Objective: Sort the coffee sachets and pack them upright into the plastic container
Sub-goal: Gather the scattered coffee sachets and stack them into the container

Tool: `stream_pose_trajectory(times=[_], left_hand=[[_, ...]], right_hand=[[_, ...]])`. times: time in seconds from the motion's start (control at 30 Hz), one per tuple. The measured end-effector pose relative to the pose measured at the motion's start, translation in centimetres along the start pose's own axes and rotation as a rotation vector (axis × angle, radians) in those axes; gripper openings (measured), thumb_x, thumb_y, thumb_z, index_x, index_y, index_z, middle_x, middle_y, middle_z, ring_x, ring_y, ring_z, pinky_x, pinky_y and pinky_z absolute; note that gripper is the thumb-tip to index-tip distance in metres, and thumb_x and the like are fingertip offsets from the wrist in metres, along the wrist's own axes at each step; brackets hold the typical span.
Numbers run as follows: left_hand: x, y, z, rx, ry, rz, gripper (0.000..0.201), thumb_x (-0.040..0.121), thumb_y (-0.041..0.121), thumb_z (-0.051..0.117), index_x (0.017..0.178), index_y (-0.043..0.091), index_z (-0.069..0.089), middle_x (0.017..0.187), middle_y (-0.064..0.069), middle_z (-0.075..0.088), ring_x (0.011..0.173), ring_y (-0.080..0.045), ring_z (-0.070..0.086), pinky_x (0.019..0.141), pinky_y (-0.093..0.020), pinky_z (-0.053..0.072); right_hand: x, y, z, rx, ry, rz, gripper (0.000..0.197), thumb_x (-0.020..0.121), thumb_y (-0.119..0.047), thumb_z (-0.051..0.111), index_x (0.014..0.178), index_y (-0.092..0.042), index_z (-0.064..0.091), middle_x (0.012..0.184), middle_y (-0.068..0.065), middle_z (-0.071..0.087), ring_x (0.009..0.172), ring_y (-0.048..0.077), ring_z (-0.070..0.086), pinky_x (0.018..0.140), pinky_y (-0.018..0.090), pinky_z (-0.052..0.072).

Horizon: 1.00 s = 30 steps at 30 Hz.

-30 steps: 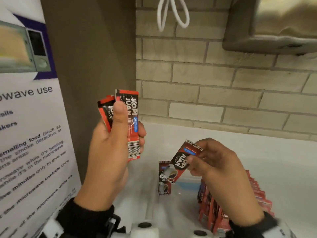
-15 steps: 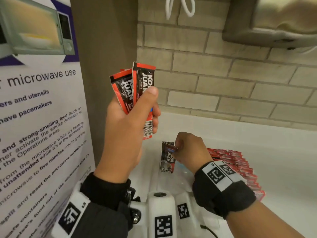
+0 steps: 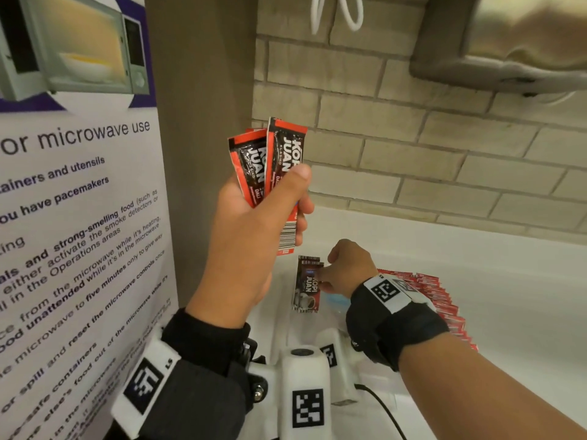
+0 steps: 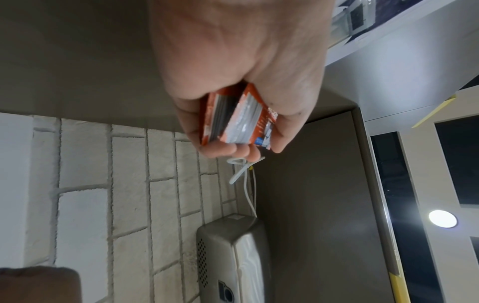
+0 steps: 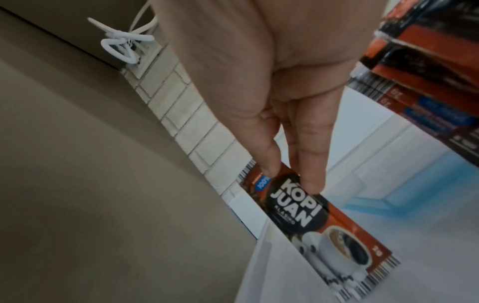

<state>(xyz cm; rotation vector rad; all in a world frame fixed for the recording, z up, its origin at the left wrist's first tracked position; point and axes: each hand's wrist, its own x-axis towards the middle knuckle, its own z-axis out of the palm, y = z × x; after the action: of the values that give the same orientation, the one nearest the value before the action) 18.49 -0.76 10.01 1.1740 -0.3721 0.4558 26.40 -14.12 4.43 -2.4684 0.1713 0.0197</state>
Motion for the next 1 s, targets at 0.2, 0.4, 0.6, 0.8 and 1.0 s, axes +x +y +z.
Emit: stream_pose_trajectory(times=[0.2, 0.4, 0.6, 0.8, 1.0], left_hand=[[0.1, -0.3, -0.1, 0.028, -0.003, -0.013, 0.007, 0.084, 0.025, 0.063, 0.084, 0.021, 0.058, 0.063, 0.002, 0.060, 0.053, -0.012, 0.054, 0.048, -0.024, 0.045], [0.5, -1.2, -0.7, 0.090, 0.026, -0.055, 0.016, 0.079, 0.030, 0.066, 0.089, 0.018, 0.060, 0.065, 0.002, 0.063, 0.056, -0.010, 0.056, 0.049, -0.022, 0.046], [-1.3, -5.4, -2.9, 0.209, 0.165, -0.331, 0.017, 0.079, 0.018, 0.071, 0.091, 0.012, 0.062, 0.067, 0.000, 0.062, 0.057, -0.009, 0.057, 0.052, -0.023, 0.046], [-5.6, -9.1, -4.9, 0.287, 0.243, -0.527, 0.015, 0.082, 0.013, 0.072, 0.084, 0.018, 0.058, 0.067, -0.004, 0.055, 0.062, -0.017, 0.051, 0.058, -0.029, 0.041], [-7.1, -10.3, -5.0, 0.222, 0.279, -0.692, 0.009, 0.085, 0.018, 0.070, 0.089, 0.022, 0.063, 0.065, 0.002, 0.058, 0.060, -0.014, 0.052, 0.056, -0.026, 0.038]], right_hand=[[0.0, 0.0, -0.1, -0.027, -0.014, -0.003, 0.017, 0.083, -0.007, 0.062, 0.081, -0.010, 0.046, 0.088, 0.007, 0.058, 0.079, 0.020, 0.059, 0.060, 0.022, 0.045], [-0.3, -0.1, -0.9, -0.061, -0.025, -0.039, 0.007, 0.087, -0.003, 0.055, 0.088, -0.006, 0.049, 0.088, 0.009, 0.059, 0.083, 0.023, 0.064, 0.066, 0.028, 0.052], [-2.8, -0.2, -4.2, 0.220, -0.012, -0.096, 0.009, 0.084, -0.001, 0.054, 0.089, -0.008, 0.054, 0.105, 0.017, 0.063, 0.086, 0.032, 0.067, 0.080, 0.043, 0.056], [-7.6, 5.9, -12.1, 0.594, 0.373, -0.187, 0.018, 0.088, -0.001, 0.053, 0.082, -0.017, 0.060, 0.092, 0.000, 0.065, 0.093, 0.028, 0.062, 0.074, 0.037, 0.050], [-9.8, 16.4, -10.3, 1.012, 0.260, 0.233, 0.031, 0.097, -0.024, 0.044, 0.123, -0.011, 0.052, 0.135, 0.005, 0.052, 0.128, 0.024, 0.046, 0.103, 0.038, 0.035]])
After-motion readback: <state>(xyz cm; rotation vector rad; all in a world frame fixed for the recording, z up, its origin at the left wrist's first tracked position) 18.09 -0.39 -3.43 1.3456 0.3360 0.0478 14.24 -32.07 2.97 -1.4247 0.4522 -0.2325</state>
